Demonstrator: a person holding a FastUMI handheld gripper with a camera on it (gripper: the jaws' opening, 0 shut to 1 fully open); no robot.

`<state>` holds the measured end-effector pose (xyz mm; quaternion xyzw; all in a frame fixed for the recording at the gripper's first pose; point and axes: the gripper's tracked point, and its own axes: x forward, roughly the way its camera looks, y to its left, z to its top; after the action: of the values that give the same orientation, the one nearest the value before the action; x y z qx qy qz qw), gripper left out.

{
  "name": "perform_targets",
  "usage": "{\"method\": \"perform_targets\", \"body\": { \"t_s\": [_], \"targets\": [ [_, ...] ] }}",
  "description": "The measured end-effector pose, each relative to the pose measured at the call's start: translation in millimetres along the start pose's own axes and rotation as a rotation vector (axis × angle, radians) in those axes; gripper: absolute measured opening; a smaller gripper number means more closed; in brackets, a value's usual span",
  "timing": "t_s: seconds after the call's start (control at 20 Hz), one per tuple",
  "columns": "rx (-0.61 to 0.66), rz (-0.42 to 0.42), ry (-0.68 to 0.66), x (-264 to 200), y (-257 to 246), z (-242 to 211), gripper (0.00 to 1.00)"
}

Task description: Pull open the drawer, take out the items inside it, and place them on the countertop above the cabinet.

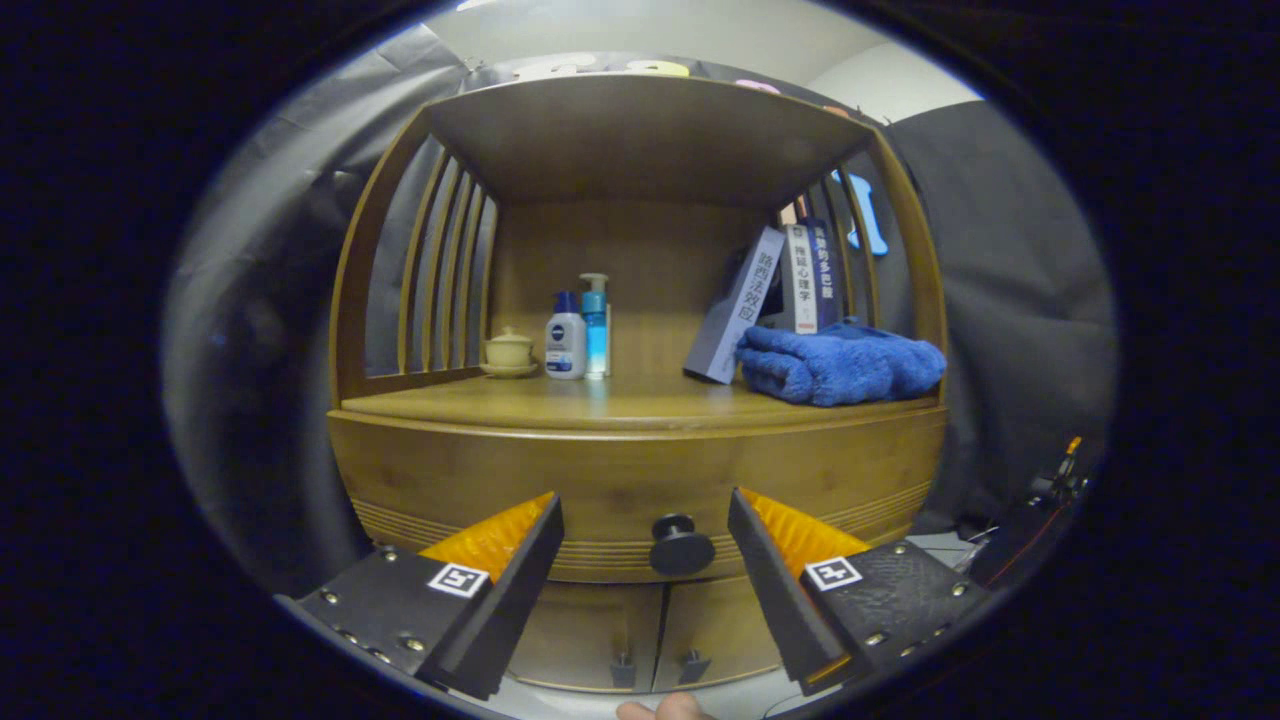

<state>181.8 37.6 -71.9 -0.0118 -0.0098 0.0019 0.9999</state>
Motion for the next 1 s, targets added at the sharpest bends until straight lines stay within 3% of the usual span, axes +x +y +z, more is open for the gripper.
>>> {"method": "perform_targets", "body": {
  "t_s": [0.25, 0.35, 0.55, 0.7, 0.85, 1.0],
  "targets": [
    [-0.031, -0.019, -0.001, 16, 1, -11, 1.0],
    [-0.044, -0.037, 0.072, 19, -12, -29, 1.0],
    [0.052, -0.033, 0.147, 35, -28, -51, 1.0],
    [0.048, 0.018, 0.125, 32, -28, -45, 0.56],
    [0.07, 0.027, 0.106, 38, -28, -47, 0.39],
    [0.037, 0.026, 0.091, 24, -28, -48, 0.32]
  ]
}}
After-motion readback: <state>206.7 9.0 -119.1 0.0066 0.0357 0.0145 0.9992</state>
